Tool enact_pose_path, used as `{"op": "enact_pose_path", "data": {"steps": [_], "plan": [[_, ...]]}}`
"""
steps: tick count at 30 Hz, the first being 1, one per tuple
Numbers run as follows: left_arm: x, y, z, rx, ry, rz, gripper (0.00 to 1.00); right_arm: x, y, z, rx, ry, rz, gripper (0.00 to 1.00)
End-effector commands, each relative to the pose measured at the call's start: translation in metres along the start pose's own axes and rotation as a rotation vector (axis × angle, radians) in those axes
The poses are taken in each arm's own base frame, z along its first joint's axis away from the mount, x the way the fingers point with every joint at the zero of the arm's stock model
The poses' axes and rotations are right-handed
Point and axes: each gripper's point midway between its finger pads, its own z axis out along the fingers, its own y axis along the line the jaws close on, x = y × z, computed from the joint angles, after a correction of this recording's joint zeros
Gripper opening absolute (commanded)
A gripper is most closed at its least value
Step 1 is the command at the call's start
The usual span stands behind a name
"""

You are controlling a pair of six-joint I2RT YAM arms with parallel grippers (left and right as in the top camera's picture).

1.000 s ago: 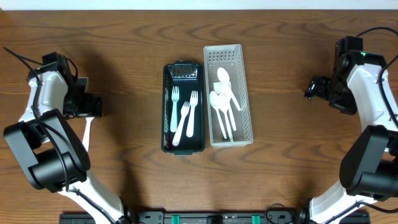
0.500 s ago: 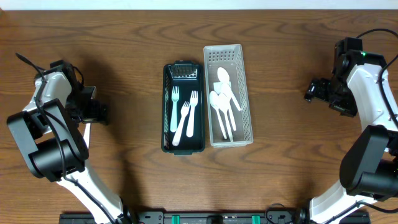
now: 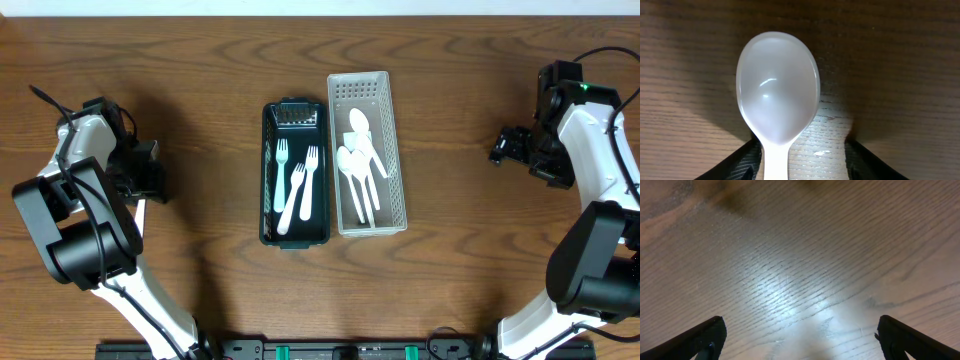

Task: Pack container
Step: 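Move left gripper to the white spoon and grasp it, then carry the spoon into the black basket and release it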

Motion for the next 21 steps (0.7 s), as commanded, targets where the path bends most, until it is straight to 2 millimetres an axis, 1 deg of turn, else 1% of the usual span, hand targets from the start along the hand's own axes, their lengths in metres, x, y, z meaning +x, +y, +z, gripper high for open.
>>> {"op": "enact_pose_path", "data": {"steps": [1,3,5,6,8,9,12,15,21], "plan": [[0.0146,0.001,0.0352,-0.004,0.104,-0.001,0.55,-0.0001,-0.0042,-0.0003,0.018,-0.001,0.002,0.99],[0.0146,0.0011,0.0351,-0.004,0.103,-0.001,0.5,0.0009,-0.0045,-0.0003,0.02,0.003,0.001,0.99],[0.0146,0.0011,0.0353,-0.004,0.103,-0.001,0.48,0.0022,-0.0049,-0.0003,0.021,0.009,0.0,0.99],[0.0146,0.0011,0.0353,-0.004,0.103,-0.001,0.44,0.0027,-0.0051,-0.0003,0.022,0.011,0.0,0.97],[0.0146,0.0012,0.0353,-0.004,0.103,-0.001,0.41,0.0032,-0.0052,-0.0003,0.022,0.013,0.0,0.95],[0.0146,0.0011,0.0353,-0.004,0.103,-0.001,0.38,0.0033,-0.0052,-0.0003,0.023,0.013,0.0,0.94],[0.0144,0.0011,0.0351,-0.005,0.103,-0.001,0.35,0.0041,-0.0056,-0.0003,0.024,0.017,-0.001,0.95],[0.0142,0.0012,0.0351,-0.005,0.102,-0.001,0.28,0.0042,-0.0056,-0.0004,0.024,0.017,-0.001,0.95],[0.0135,0.0014,0.0351,-0.006,0.099,-0.001,0.19,0.0042,-0.0058,-0.0004,0.025,0.017,-0.001,0.95]]}}
